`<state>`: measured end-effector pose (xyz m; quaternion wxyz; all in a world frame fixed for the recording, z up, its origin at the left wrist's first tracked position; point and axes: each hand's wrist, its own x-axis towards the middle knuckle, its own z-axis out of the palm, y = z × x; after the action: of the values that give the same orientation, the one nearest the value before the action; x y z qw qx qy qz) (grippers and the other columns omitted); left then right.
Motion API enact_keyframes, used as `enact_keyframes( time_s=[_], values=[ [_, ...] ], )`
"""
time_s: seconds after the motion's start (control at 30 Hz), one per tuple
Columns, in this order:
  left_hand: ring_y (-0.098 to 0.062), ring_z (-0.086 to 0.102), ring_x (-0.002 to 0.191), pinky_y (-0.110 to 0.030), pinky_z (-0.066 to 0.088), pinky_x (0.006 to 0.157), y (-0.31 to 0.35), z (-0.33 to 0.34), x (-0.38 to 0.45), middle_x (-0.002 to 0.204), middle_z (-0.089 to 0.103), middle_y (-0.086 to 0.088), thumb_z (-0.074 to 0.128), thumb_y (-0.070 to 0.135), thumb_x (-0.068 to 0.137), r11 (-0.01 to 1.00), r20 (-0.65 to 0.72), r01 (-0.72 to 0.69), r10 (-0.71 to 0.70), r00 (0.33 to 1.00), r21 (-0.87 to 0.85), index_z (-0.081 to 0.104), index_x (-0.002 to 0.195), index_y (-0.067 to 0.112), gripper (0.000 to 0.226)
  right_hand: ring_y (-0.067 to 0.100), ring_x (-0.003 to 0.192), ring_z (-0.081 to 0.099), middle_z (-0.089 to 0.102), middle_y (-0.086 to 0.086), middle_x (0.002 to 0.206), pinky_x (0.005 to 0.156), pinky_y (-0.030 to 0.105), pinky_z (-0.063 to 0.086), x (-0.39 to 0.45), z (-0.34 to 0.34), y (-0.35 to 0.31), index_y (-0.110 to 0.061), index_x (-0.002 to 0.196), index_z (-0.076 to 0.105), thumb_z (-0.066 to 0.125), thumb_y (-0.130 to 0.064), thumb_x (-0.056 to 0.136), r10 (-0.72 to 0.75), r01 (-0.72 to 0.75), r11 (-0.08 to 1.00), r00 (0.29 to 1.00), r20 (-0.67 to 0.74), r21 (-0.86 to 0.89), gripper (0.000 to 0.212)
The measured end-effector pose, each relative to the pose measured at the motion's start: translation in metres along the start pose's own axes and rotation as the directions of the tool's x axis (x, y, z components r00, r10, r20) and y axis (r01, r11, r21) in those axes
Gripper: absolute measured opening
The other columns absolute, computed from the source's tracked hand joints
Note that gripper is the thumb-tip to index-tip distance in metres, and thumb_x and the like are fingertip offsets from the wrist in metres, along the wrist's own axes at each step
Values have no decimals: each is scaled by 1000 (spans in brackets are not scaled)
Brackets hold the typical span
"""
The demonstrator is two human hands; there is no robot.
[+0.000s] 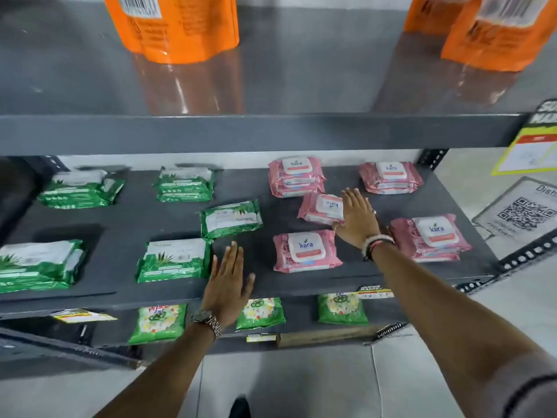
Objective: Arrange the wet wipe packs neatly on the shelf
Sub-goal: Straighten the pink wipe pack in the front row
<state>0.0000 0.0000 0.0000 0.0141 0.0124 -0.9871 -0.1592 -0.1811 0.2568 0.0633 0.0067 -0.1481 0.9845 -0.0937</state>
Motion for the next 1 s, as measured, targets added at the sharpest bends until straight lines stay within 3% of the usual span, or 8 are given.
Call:
enact_keyframes(
  time_s=[0.17, 0.33, 0.43, 0.67, 0.73, 0.83, 1.0],
  values=[
    [-23, 9, 141, -44, 7, 114, -7, 14, -1, 153, 14, -12, 12, 49, 94, 999, -54, 6, -4, 999, 36, 23, 143, 3, 68, 29, 148, 11, 19, 12, 158, 122, 46, 10, 27, 2, -2, -4, 148, 16, 68, -26, 81, 63, -75, 996, 980, 188, 55, 87],
    [-24, 17, 140, -45, 12, 113, -8, 13, -1, 152, 22, -13, 18, 45, 94, 999, -57, 8, -5, 998, 54, 26, 142, 3, 64, 34, 127, 44, 46, 15, 137, 107, 47, 37, 35, 4, -1, -8, 135, 35, 78, -15, 70, 79, -107, 982, 982, 174, 159, 79],
    [-26, 20, 139, -46, 14, 113, -7, 13, -2, 152, 24, -14, 21, 43, 94, 998, -54, 8, -4, 999, 68, 27, 142, 3, 63, 32, 120, 48, 51, 14, 130, 104, 46, 43, 32, 0, -1, -8, 132, 41, 80, -8, 67, 82, -116, 960, 987, 138, 255, 76],
    [-28, 23, 138, -46, 12, 113, -6, 11, -2, 150, 27, -16, 20, 43, 94, 996, -29, -5, 8, 1000, 87, 30, 140, 1, 64, 26, 112, 51, 56, 11, 120, 94, 34, 43, 4, -28, -18, -7, 127, 46, 85, -17, 61, -93, 107, 934, 994, -56, 342, 78],
    [-28, 25, 137, -45, 9, 111, -5, 11, -3, 149, 28, -17, 15, 45, 95, 996, -26, -11, 13, 1000, 91, 31, 139, 0, 66, 23, 111, 51, 56, 9, 121, 92, 30, 42, -10, -34, -27, -10, 129, 45, 85, -20, 60, -177, 171, 928, 984, -12, 330, 79],
    [-29, 24, 137, -44, 8, 111, -5, 9, -3, 149, 29, -18, 10, 47, 95, 995, -24, -18, 20, 1000, 103, 31, 139, -2, 69, 20, 107, 55, 58, 7, 119, 93, 37, 50, -29, -32, -40, -12, 126, 47, 84, -19, 60, -269, 230, 911, 961, 71, 344, 76],
    [-29, 22, 138, -45, 7, 112, -7, 11, -2, 149, 27, -18, 8, 48, 94, 993, -19, -11, 13, 1000, 116, 30, 139, -2, 71, 26, 117, 52, 52, 10, 131, 101, 45, 46, -41, -25, -44, -10, 136, 39, 83, -22, 63, -308, 247, 926, 932, 191, 286, 85]
  ],
)
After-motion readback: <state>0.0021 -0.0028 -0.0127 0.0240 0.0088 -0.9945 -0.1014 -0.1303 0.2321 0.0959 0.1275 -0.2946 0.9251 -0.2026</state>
